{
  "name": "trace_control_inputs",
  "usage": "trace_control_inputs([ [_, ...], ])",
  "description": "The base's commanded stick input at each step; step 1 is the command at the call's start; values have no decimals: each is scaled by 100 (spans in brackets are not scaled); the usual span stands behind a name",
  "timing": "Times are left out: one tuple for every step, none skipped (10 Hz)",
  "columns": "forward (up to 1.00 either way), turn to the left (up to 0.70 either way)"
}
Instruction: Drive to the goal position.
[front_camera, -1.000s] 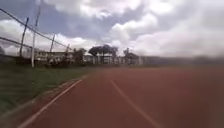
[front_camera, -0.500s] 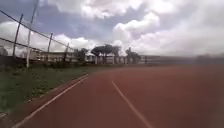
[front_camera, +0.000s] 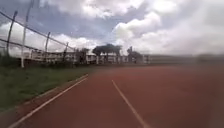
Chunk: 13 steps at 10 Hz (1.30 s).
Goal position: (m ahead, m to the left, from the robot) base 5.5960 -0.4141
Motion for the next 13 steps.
trace_control_inputs([
  [100, 0],
  [100, 0],
  [100, 0],
  [100, 0],
  [100, 0],
  [100, 0],
  [100, 0],
  [100, 0],
  [100, 0],
  [100, 0],
  [100, 0],
  [100, 0],
  [100, 0],
])
